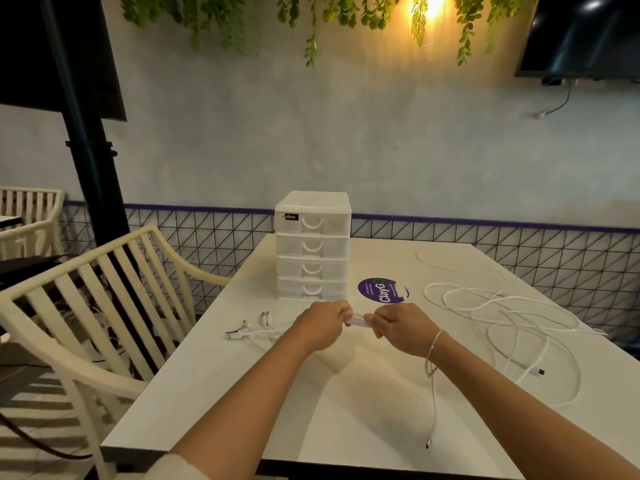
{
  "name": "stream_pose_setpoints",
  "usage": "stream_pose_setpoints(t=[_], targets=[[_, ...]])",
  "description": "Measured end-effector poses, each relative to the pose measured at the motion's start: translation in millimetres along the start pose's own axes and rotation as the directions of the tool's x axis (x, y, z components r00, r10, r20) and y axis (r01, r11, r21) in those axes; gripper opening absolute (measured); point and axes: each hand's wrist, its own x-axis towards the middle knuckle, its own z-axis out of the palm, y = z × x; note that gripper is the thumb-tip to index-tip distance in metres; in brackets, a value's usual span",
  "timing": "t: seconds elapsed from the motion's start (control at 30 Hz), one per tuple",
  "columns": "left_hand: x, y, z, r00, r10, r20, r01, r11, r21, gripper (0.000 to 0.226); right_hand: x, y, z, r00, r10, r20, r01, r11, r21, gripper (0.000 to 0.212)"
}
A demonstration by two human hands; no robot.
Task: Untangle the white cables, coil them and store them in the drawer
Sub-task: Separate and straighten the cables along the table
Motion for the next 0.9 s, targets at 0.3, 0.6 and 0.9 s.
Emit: stream_pose_setpoints(t=[0.3, 0.6, 0.9], targets=[[-12.7, -5.9, -8.6, 0.989, 0.068, 0.132, -0.066, 0.998, -0.019, 0.034, 6.4, 12.9, -17.3, 0.995, 0.017, -0.101, -0.019, 1.000, -0.019, 0.038], [-25.1, -60.8, -41.1, 0.993, -0.024, 0.117, 0.007, 0.989, 0.147, 0.028, 9.3, 42.5, -36.8, 0.987, 0.101, -0.127, -0.111, 0.991, -0.072, 0.032], [-22.6, -84.4, -45.7, 0.985, -0.090, 0.145, 0.027, 0.920, 0.391, 0.029, 9.7, 33.5, -2.3, 0.995, 0.101, -0.022, -0.103, 0.982, -0.159, 0.028]])
